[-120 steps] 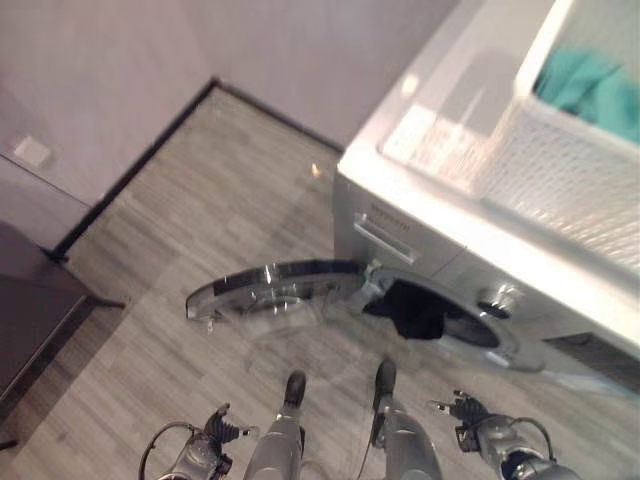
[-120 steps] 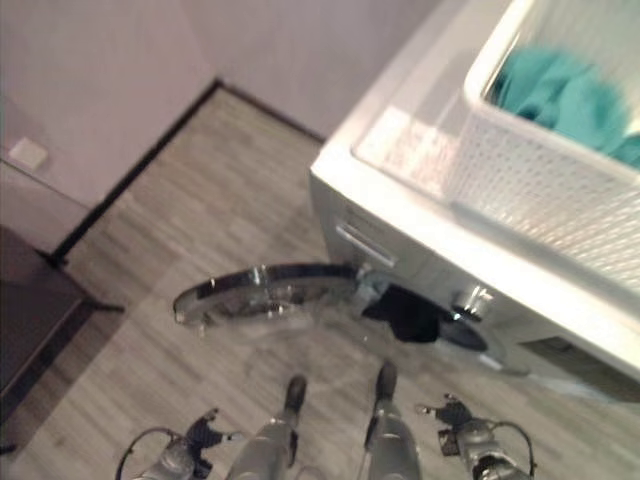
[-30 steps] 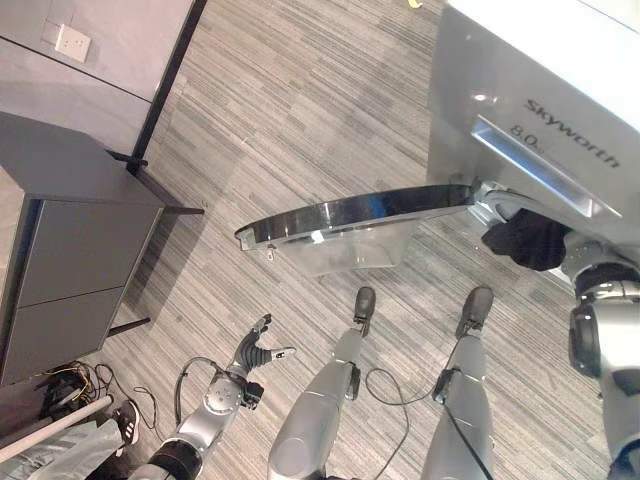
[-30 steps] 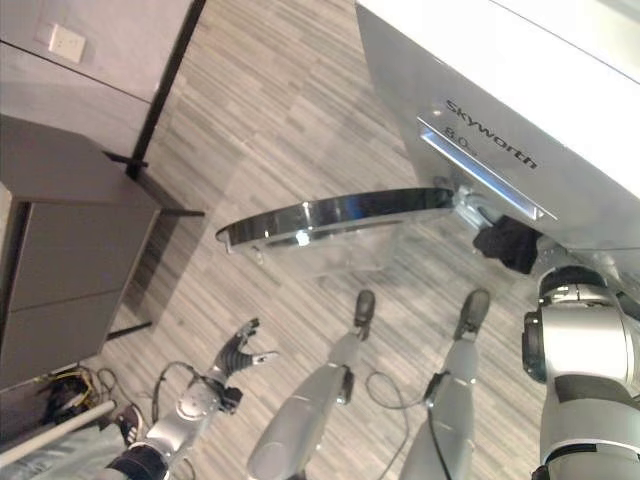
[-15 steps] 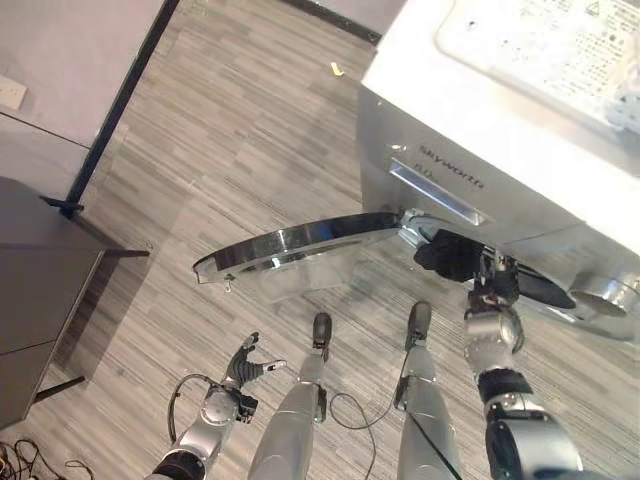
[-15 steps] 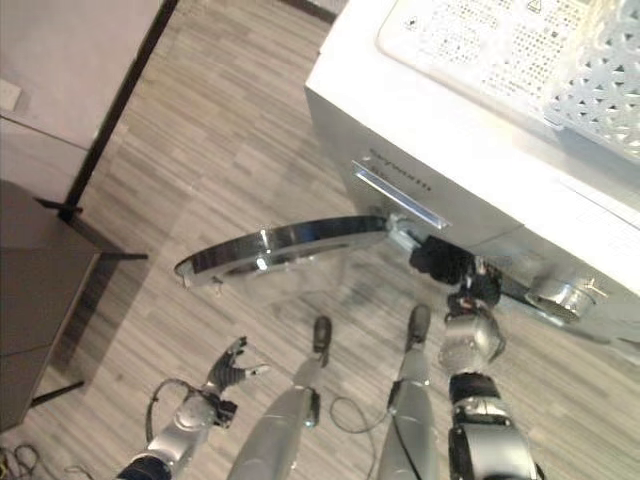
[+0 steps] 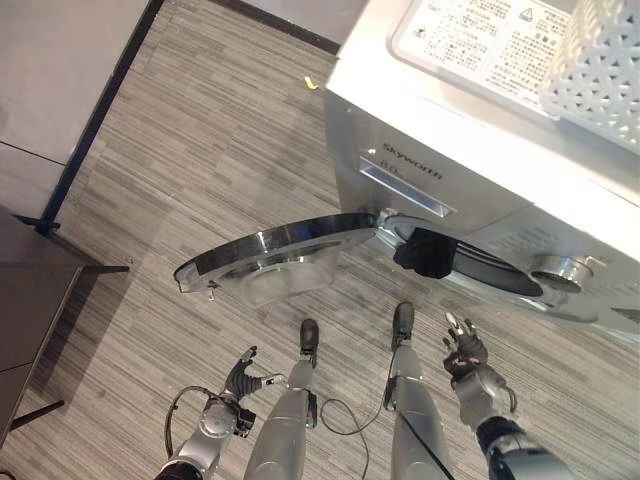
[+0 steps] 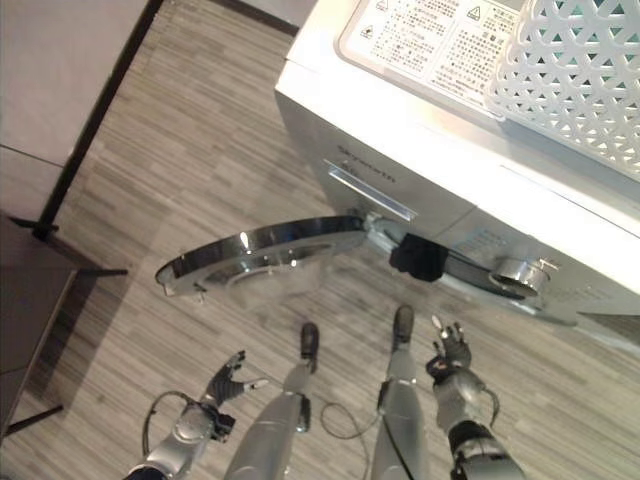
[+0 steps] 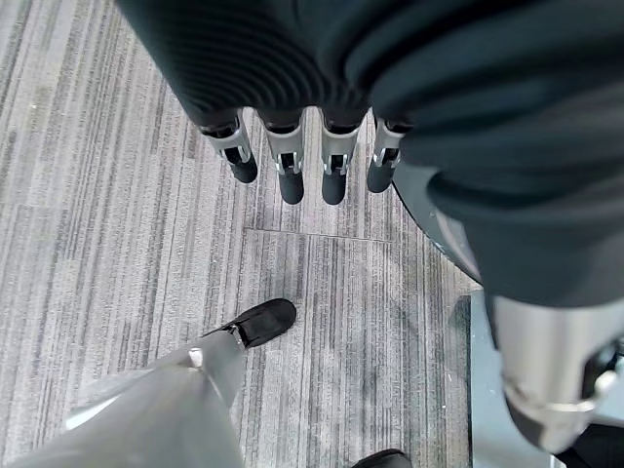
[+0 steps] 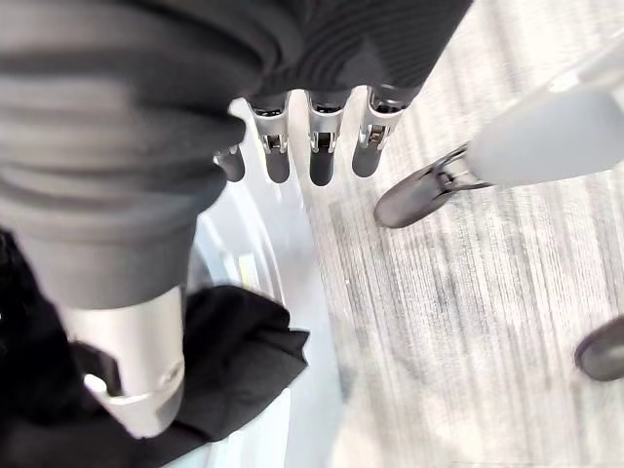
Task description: Grab the laundry basket,head to the washer,open it,put in the laundry and shut it.
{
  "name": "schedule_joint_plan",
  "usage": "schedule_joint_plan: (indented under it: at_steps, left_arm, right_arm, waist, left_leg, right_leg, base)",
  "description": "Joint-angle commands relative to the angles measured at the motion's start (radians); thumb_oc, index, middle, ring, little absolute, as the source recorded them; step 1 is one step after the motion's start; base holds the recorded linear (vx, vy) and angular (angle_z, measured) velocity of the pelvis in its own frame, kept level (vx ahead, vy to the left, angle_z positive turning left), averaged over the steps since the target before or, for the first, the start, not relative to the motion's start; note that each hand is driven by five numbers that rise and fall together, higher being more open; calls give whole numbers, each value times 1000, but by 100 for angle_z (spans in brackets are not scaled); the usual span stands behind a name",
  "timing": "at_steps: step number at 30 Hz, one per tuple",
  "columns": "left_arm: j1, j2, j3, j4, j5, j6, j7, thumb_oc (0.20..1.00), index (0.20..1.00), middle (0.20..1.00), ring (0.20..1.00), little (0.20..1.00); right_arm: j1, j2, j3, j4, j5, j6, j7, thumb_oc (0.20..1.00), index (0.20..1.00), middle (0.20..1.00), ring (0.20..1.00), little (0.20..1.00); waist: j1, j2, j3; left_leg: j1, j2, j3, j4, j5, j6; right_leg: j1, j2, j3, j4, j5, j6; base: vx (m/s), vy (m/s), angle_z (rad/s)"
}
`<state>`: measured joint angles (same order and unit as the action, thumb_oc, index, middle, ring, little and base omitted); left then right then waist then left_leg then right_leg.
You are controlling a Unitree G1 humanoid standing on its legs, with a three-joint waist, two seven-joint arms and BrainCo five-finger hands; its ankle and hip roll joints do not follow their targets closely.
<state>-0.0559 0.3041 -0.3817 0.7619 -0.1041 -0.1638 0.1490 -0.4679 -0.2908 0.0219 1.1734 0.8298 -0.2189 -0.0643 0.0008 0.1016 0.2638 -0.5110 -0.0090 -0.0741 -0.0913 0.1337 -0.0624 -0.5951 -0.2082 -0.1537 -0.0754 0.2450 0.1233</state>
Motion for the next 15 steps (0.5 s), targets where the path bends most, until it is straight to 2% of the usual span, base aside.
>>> schedule_joint_plan:
  at_steps: [1, 4, 5, 6, 9, 14, 15]
  left_arm:
    - [1, 32, -31, -38, -3, -25, 24, 1000, 1000, 1000, 1000, 1000]
    - [6, 46, -44, -58, -5, -29, 25, 1000, 1000, 1000, 1000, 1000]
    - [14, 60, -60, -89, -10, -32, 24, 1000, 1000, 1000, 1000, 1000]
    - [13, 60, -60, -89, -10, -32, 24, 1000, 1000, 1000, 1000, 1000]
    - [13, 73, -77, -141, -44, -39, 19, 1000, 1000, 1000, 1000, 1000]
    - [5, 82, -93, -194, -70, -50, 22, 1000, 1000, 1000, 1000, 1000]
    - [4, 87, -102, -215, -72, -53, 24, 1000, 1000, 1000, 1000, 1000]
  right_arm:
    - [-101, -87, 23, 9, -98, 10, -41, 1000, 1000, 1000, 1000, 1000]
    - [-177, -122, 26, 63, -127, 17, -63, 1000, 1000, 1000, 1000, 1000]
    - [-237, -145, 29, 87, -127, 17, -77, 1000, 1000, 1000, 1000, 1000]
    - [-237, -146, 29, 87, -127, 17, -77, 1000, 1000, 1000, 1000, 1000]
    - [-326, -185, 51, 128, -146, 24, -100, 1000, 1000, 1000, 1000, 1000]
    - [-384, -228, 42, 185, -138, 32, -120, 1000, 1000, 1000, 1000, 1000]
    - [-399, -251, 23, 239, -136, 51, -138, 1000, 1000, 1000, 1000, 1000]
  waist:
    - [46, 62, 42]
    - [65, 79, 44]
    - [82, 96, 45]
    - [83, 96, 45]
    - [114, 126, 54]
    - [143, 150, 55]
    - [153, 164, 58]
  left_leg:
    - [27, 4, -22, 4, -73, -48]
    - [18, 1, -29, 4, -71, -48]
    - [11, -1, -34, 4, -69, -47]
    - [10, -1, -34, 4, -68, -47]
    - [-11, -1, -43, 4, -62, -43]
    - [-42, -3, -56, 4, -56, -39]
    - [-51, -6, -65, 4, -53, -40]
  right_leg:
    - [-3, -38, 51, 145, -157, 59]
    - [-16, -38, 49, 155, -163, 59]
    - [-34, -39, 52, 172, -171, 58]
    - [-34, -39, 52, 173, -172, 58]
    - [-94, -41, 58, 246, -201, 54]
    - [-154, -45, 59, 315, -237, 52]
    - [-173, -47, 57, 343, -254, 52]
  base:
    - [0, 0, 0]
    - [-10, 11, 8]
    - [0, 25, 15]
    - [-14, 51, 17]
    - [-25, 34, 9]
    - [-26, 8, 7]
    - [-14, -9, 10]
